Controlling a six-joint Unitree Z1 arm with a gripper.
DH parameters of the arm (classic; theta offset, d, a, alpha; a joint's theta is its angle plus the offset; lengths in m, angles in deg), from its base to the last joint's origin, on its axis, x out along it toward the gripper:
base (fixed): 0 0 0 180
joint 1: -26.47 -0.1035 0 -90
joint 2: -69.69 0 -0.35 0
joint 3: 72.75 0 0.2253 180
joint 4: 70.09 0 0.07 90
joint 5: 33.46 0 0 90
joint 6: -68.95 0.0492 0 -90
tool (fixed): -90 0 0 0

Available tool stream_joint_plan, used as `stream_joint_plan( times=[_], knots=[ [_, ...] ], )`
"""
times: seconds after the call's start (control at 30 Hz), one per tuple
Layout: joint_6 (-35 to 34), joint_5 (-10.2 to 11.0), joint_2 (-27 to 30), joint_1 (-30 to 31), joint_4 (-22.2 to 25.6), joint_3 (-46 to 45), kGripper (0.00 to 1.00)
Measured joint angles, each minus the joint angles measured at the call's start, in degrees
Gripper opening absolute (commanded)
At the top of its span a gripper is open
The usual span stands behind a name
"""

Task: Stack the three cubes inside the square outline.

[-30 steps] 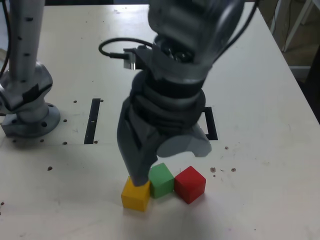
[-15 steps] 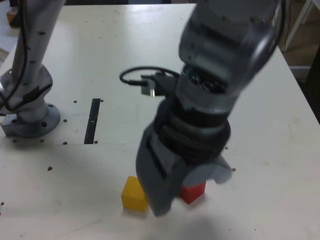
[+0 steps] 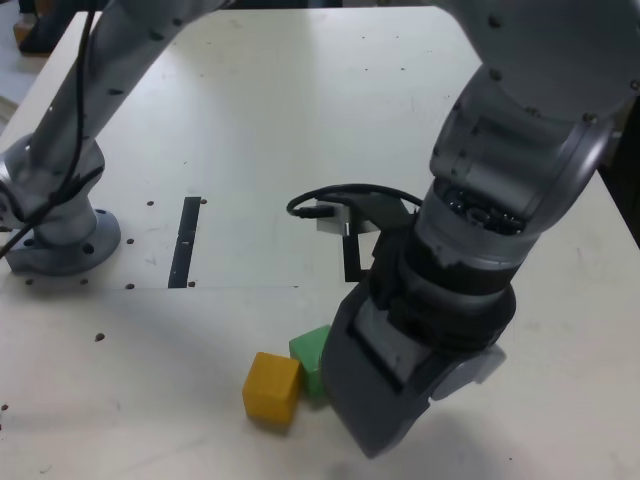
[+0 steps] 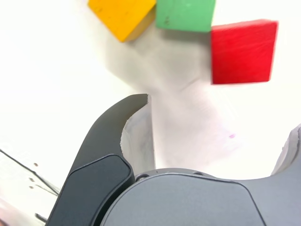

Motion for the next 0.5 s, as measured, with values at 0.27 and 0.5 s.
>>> stream_joint_plan(
  times=[0.27,0.5],
  knots=[
    [0.2,0.8,0.2,-2.7,-0.2,-3.5,1.0],
    [2.3,1.3,5.4,-3.5,-7.6,-13.3,1.0]
  ],
)
